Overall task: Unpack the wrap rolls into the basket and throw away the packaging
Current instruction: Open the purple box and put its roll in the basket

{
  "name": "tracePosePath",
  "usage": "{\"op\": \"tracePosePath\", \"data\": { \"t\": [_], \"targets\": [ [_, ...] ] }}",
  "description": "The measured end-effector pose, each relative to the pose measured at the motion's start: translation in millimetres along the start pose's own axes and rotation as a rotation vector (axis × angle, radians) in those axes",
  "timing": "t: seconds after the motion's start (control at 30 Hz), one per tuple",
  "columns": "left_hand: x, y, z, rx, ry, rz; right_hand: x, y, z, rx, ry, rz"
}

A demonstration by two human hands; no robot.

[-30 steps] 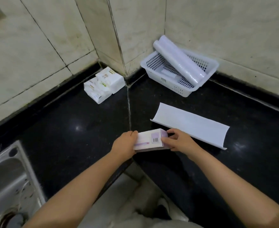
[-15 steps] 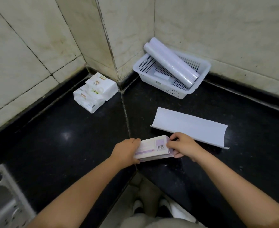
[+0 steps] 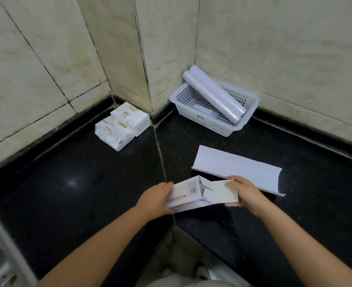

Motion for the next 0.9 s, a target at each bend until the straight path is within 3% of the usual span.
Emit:
{"op": "tracePosePath", "data": {
  "t": [0.1, 0.17, 0.23, 0.27, 0.37, 0.5, 0.57, 0.7, 0.9],
  "targets": [
    [-3, -1, -1, 0.0, -0.011, -0.025, 5, 0, 0, 0.314, -0.176, -0.399],
    [-3, -2, -1, 0.008, -0.012, -0.012, -2, 5, -11, 0.496, -0.457, -0.584],
    [-1, -4, 0, 0.018, -0.008, 0.017, -7, 10, -17, 0.524, -0.794, -0.833],
    [-1, -4, 1, 0.021, -0.006, 0.033, -8, 13, -19, 0.43, -0.892, -0.951],
    [-1, -2, 2, 0.02, -0.004, 0.057, -6, 24, -23, 0.08, -0.836, -1.026],
    [-2, 1, 3, 0.036, -0.011, 0.058, -4, 22, -31, 0.152, -0.899, -0.904],
    [-2, 1, 3, 0.042, -0.01, 0.052, 0, 18, -36, 0.105, -0.894, -0.837],
    [0, 4, 5, 0.052, 0.012, 0.099, 6, 19, -31, 0.039, -0.712, -0.753],
    [1, 3, 8, 0.029, 0.03, 0.144, -2, 27, -16, 0.153, -0.562, -0.729]
  ]
}}
Point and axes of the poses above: each hand's wrist, its own z-axis towards the middle knuckle, its own y-axis out of the palm, x = y × z, the point moved 1 cm from there along z, towards the middle knuckle, and after that the axes turned 5 degrees about -z, right-handed, at the moved point
